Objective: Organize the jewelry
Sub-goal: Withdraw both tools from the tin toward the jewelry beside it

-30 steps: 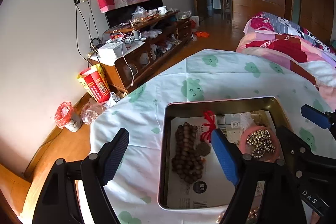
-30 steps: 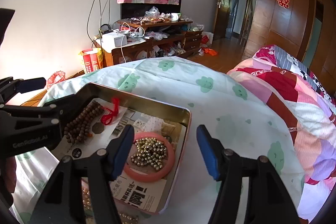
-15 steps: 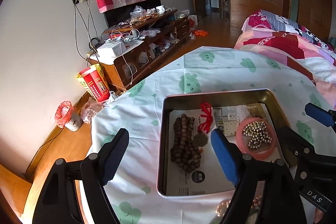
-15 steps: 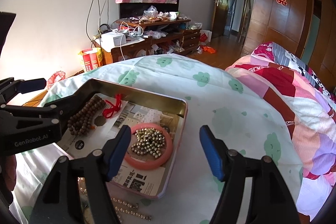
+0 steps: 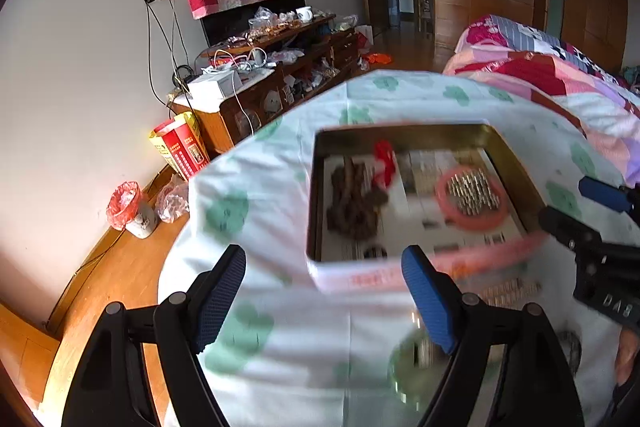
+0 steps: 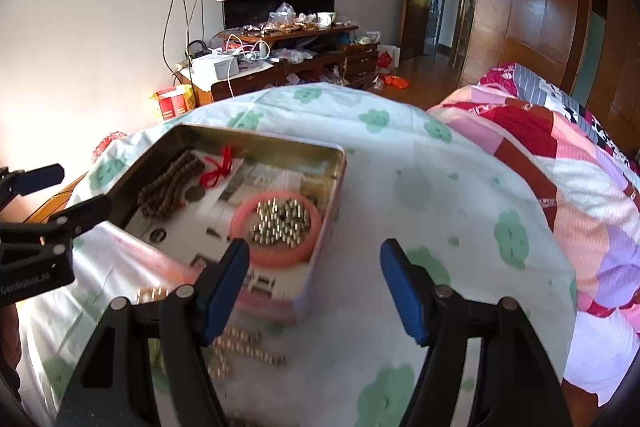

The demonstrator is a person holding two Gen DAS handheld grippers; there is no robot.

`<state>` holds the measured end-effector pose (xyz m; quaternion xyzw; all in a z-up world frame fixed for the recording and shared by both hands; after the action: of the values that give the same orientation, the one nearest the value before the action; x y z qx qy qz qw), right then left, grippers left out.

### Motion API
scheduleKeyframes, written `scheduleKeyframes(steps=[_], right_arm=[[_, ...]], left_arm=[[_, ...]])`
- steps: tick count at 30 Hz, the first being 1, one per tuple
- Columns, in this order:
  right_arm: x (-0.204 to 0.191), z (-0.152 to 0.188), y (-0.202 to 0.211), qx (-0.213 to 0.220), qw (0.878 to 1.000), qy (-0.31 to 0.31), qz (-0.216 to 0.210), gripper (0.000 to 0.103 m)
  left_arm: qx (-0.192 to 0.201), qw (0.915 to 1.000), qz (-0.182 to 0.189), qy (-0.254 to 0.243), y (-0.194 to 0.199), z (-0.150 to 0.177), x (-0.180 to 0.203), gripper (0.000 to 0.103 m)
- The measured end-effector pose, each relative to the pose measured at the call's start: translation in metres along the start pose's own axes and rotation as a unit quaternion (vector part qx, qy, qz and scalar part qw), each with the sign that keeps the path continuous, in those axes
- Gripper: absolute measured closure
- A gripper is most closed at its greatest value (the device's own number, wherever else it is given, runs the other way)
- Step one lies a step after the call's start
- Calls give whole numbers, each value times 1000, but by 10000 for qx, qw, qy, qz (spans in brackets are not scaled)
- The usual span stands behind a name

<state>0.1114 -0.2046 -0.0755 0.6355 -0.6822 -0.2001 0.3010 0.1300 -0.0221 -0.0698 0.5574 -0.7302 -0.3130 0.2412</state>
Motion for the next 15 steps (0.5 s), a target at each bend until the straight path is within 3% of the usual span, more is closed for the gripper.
scheduleKeyframes(steps=[7, 15], right_arm=[[2, 30, 19, -104, 9999, 116, -21, 31], [11, 59, 40, -162, 9999, 36, -37, 29]], left_arm=[[-212, 9998, 60, 31, 8, 41, 3, 23], [-364, 9990, 147, 226, 7, 64, -2, 23]])
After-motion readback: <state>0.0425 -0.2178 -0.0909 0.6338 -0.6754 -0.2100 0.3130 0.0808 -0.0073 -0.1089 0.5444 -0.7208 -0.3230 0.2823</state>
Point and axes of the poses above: each gripper's, at about its wrist camera, not at the fingertips, and y roughly against the way its jaws point, x to its right, z to its underside, the point moved 3 cm from there along -y, roughly the way its jaws point, and after that the axes turned 11 degrees about z, right-handed, at the moved point
